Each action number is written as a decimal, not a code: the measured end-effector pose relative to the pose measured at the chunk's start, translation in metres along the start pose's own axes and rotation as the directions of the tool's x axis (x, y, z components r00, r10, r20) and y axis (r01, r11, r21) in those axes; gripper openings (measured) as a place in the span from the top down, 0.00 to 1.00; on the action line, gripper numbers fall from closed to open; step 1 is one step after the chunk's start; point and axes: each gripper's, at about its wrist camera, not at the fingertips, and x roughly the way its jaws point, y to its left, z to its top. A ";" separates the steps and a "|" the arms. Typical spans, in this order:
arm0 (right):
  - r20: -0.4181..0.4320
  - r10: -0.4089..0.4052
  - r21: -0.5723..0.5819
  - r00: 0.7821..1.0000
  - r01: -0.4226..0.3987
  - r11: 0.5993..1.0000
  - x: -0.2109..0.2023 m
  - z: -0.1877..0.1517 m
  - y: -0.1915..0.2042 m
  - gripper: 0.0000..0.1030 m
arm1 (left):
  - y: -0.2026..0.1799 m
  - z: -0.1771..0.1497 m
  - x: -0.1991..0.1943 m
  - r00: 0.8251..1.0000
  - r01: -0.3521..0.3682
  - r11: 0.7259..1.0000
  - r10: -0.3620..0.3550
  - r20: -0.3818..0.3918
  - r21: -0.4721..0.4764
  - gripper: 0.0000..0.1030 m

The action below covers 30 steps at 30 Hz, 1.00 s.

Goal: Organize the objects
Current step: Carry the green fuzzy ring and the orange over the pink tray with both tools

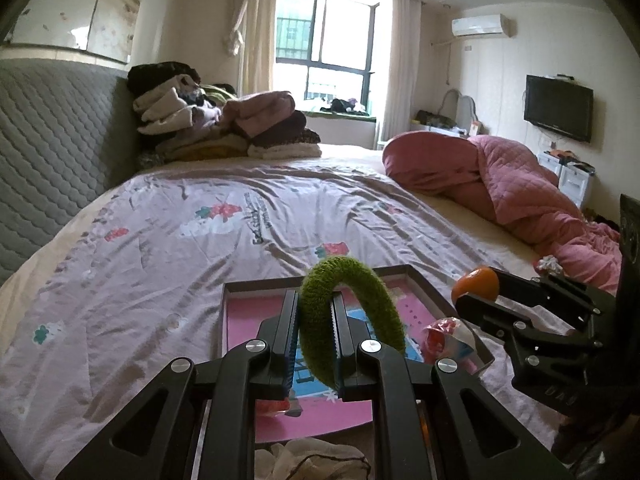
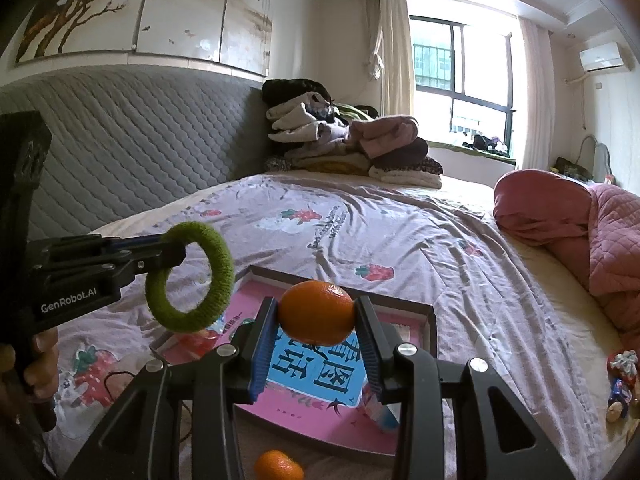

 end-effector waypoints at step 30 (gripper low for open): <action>-0.177 0.008 -0.031 0.984 -0.014 0.999 0.059 -0.041 0.002 0.62 | 0.004 -0.042 0.075 0.983 -0.014 1.000 0.013 -0.181 -0.002 0.86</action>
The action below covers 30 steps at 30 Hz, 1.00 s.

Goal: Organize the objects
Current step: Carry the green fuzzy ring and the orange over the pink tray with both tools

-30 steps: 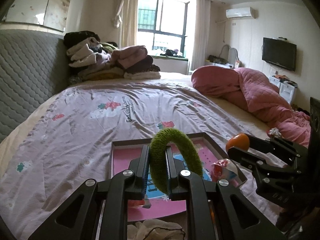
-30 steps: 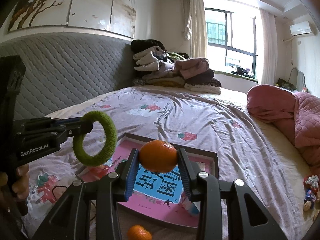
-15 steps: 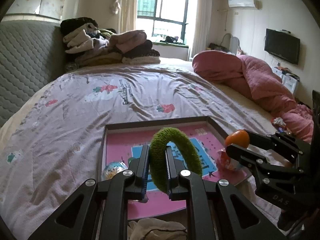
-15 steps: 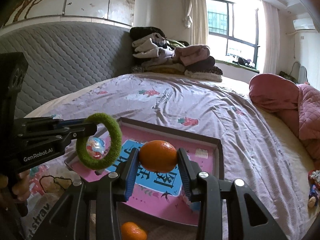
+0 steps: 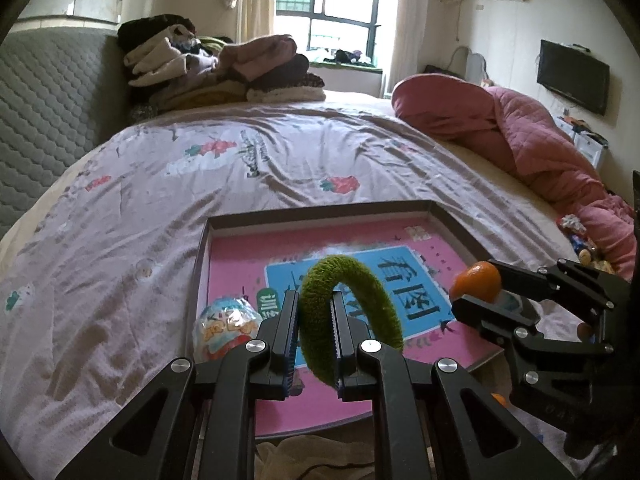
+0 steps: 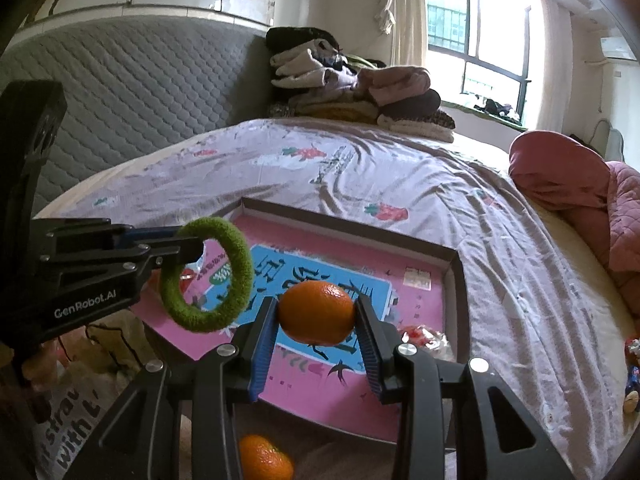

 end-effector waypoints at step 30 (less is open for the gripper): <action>-0.161 0.030 0.032 0.987 -0.025 0.999 0.034 -0.020 -0.004 0.62 | -0.007 -0.015 0.029 0.989 0.011 0.999 -0.006 -0.150 0.032 0.86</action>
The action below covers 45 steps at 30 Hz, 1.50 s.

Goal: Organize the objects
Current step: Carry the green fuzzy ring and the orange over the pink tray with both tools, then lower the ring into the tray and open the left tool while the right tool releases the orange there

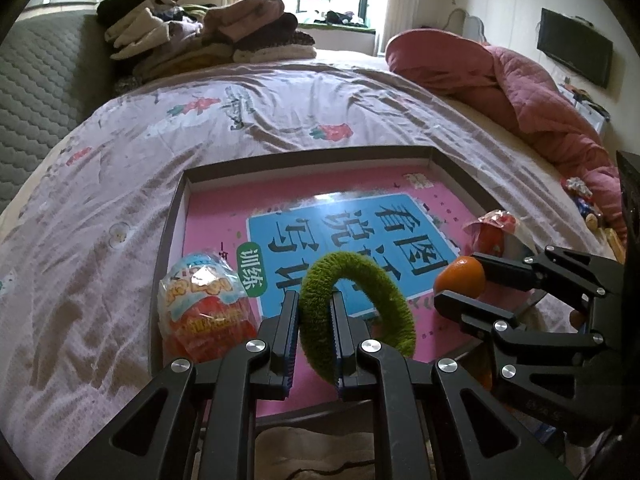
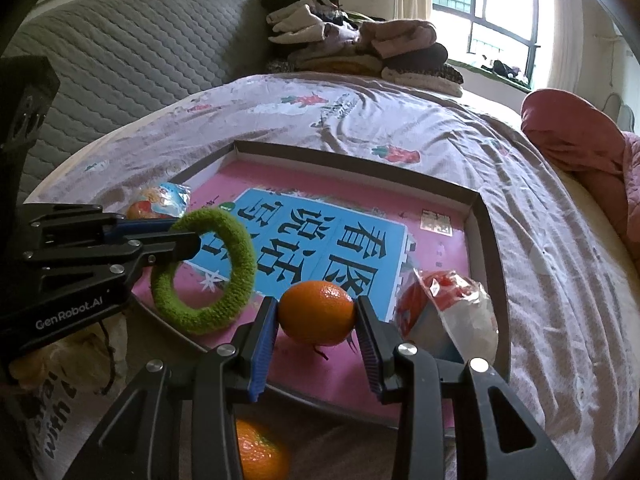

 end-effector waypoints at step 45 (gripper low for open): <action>-0.048 -0.001 0.013 0.999 0.001 1.000 0.002 0.005 -0.006 0.57 | 0.002 0.001 0.000 0.999 -0.007 1.000 0.006 -0.037 -0.018 0.79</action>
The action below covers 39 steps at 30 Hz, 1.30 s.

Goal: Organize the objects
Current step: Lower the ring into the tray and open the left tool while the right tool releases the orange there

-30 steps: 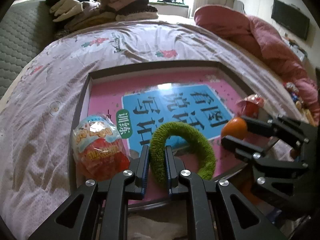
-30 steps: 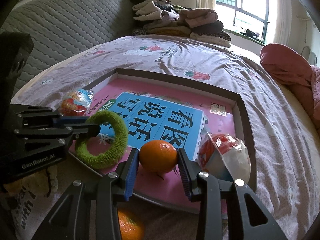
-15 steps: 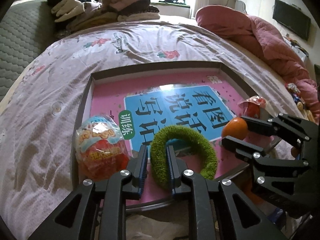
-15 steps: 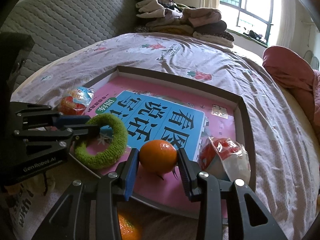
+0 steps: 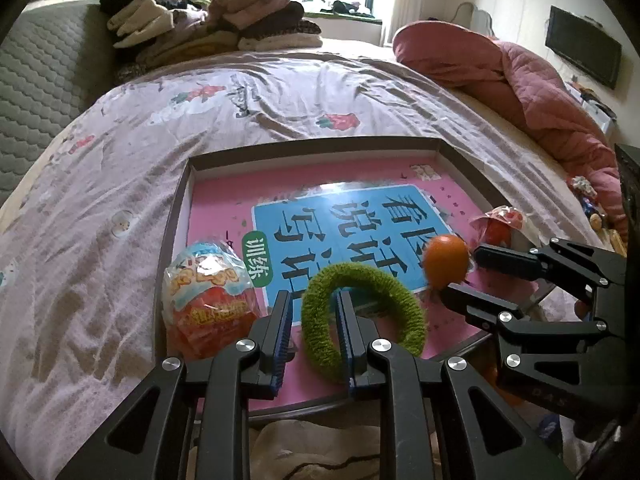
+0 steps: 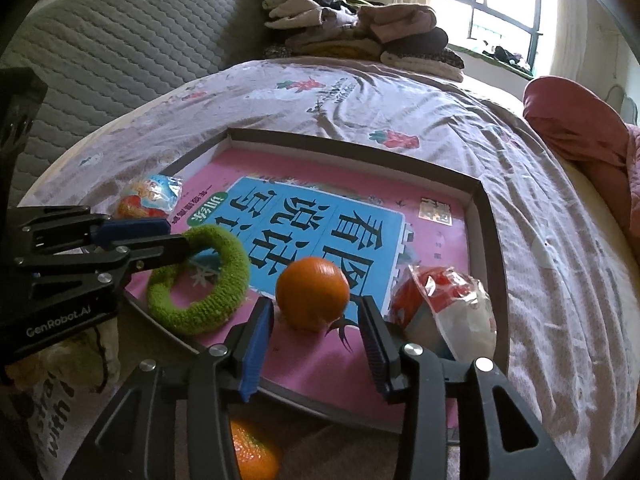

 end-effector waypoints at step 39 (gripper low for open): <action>0.160 0.013 0.016 0.987 -0.016 1.000 -0.072 0.017 0.007 0.51 | -0.007 0.006 -0.090 0.983 -0.033 0.999 0.035 0.180 -0.019 0.55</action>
